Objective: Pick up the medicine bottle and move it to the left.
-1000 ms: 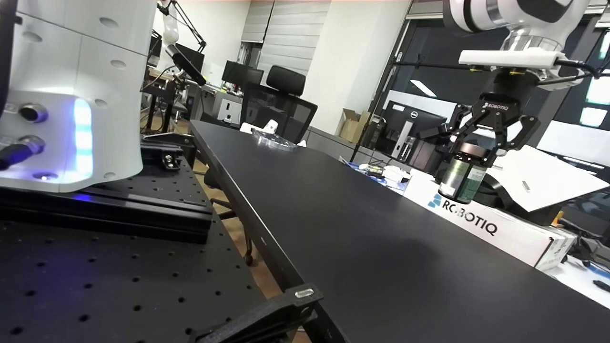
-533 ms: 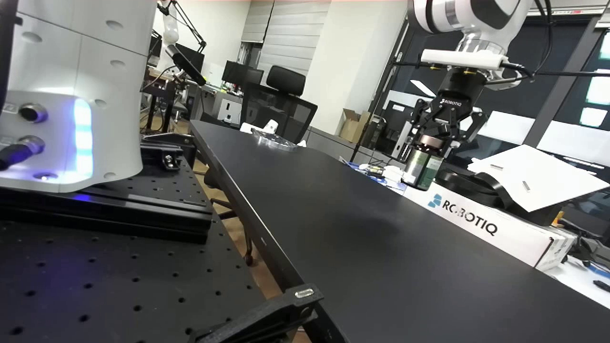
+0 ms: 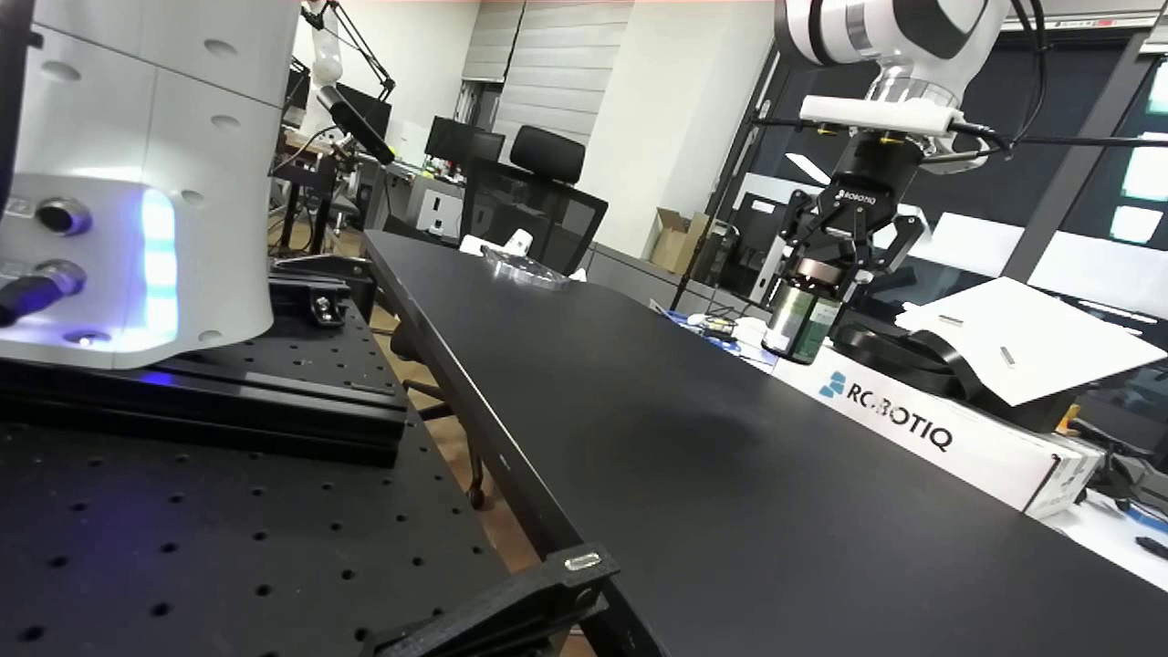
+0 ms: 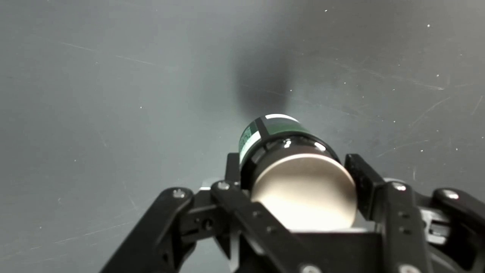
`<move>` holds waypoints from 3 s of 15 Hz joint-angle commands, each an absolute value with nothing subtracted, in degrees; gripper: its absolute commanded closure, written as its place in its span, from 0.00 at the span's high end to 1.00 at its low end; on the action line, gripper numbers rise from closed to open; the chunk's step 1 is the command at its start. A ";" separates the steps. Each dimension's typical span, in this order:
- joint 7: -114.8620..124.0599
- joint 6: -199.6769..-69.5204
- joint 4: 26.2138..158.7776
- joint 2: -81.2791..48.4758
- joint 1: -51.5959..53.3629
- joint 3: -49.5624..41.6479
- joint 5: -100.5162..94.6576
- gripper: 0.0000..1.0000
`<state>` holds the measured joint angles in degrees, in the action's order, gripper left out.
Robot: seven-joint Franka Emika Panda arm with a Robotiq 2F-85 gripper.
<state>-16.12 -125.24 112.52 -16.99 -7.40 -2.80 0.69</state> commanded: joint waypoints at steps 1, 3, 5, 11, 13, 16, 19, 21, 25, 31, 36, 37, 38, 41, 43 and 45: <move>-16.10 -125.14 112.44 -17.00 -7.41 -2.79 0.67 0.44; -15.84 -124.11 108.69 -19.79 -6.99 -2.60 0.17 0.44; -15.18 -122.56 103.76 -23.34 -6.36 -2.34 -0.37 0.44; -13.84 -116.96 87.18 -34.21 -3.44 -1.25 -2.87 0.44; -14.30 -115.71 83.83 -36.75 -2.57 -0.81 -3.42 0.44; -15.28 -116.53 82.00 -39.25 -1.82 -0.11 -3.85 0.44; -16.03 -118.03 81.77 -40.76 -1.88 0.57 -3.35 0.44; -16.32 -118.39 81.73 -41.46 -2.01 0.87 -3.19 0.44; -16.83 -121.13 82.35 -42.31 -2.37 1.25 -2.75 0.44; -17.31 -121.93 82.28 -43.66 -2.61 1.36 -2.62 0.44; -17.22 -121.34 82.23 -43.72 -2.81 1.45 -2.34 0.93; -17.34 -121.28 82.47 -43.22 -2.84 1.48 -2.36 0.97; -17.10 -120.95 82.70 -42.49 -2.87 1.51 -2.21 1.00; -16.81 -119.91 83.88 -39.54 -2.88 1.42 -2.22 1.00; -16.95 -120.00 85.68 -36.58 -2.88 1.21 -2.56 1.00; -16.98 -119.86 87.07 -33.85 -2.85 1.09 -2.75 1.00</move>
<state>-17.04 -120.80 83.73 -38.97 -2.20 0.70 -2.36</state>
